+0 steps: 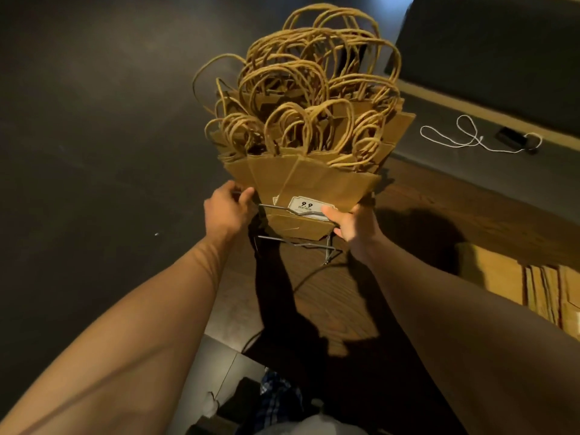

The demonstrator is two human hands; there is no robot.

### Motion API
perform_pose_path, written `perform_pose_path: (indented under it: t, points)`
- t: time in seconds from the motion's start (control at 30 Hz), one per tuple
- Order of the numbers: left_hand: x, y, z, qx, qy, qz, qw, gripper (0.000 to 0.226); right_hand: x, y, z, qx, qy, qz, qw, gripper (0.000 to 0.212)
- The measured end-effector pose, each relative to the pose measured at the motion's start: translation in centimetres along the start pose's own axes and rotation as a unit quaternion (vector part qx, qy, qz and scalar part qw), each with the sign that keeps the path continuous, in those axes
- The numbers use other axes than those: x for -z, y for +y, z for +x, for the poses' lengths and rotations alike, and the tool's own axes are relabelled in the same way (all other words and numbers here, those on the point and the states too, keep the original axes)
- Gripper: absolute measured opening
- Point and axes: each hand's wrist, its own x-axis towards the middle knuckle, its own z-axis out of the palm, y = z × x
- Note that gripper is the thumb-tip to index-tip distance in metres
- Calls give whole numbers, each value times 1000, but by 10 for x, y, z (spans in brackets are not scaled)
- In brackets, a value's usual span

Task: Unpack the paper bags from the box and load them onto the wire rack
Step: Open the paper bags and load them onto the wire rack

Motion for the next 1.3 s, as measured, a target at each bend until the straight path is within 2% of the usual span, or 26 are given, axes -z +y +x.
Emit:
perform_pose_path:
  t: [0.17, 0.33, 0.5, 0.63, 0.7, 0.77, 0.83, 0.97, 1.1, 1.17, 1.3]
  points:
    - [-12, 4, 12, 52, 17, 4, 998, 16, 5, 1, 0, -34, 7, -33, 999, 27]
    - [-20, 5, 10, 95, -34, 30, 994, 27, 11, 0, -4, -99, 49, -28, 993, 8]
    - [-19, 7, 3, 141, -43, 59, 987, 31, 14, -3, -2, -98, 55, -30, 993, 10]
    - [-14, 11, -9, 161, -43, 143, 976, 36, 15, -7, -2, -90, 81, -67, 990, 10]
    - [-11, 16, -16, 138, -36, 181, 973, 39, 17, -10, -4, -97, 92, -74, 988, 8]
    - [-12, 26, -25, 85, -42, 168, 981, 36, 23, -12, -8, -109, 103, -55, 987, 8]
    - [-18, 35, -33, 15, -76, 135, 988, 28, 27, -14, -9, -119, 107, -42, 986, 12]
    - [-49, 62, -56, -78, -147, 121, 979, 31, 51, -18, -19, -125, 83, -7, 989, 23]
    - [-98, 84, -83, -123, -203, 106, 966, 23, 92, -13, -31, -130, 123, -17, 984, 20]
    - [-129, 96, -102, -139, -226, 91, 960, 21, 127, 1, -42, -125, 177, -22, 976, 16]
    - [-183, 115, -139, -111, -293, 77, 946, 18, 190, 29, -68, -129, 262, -10, 956, 16]
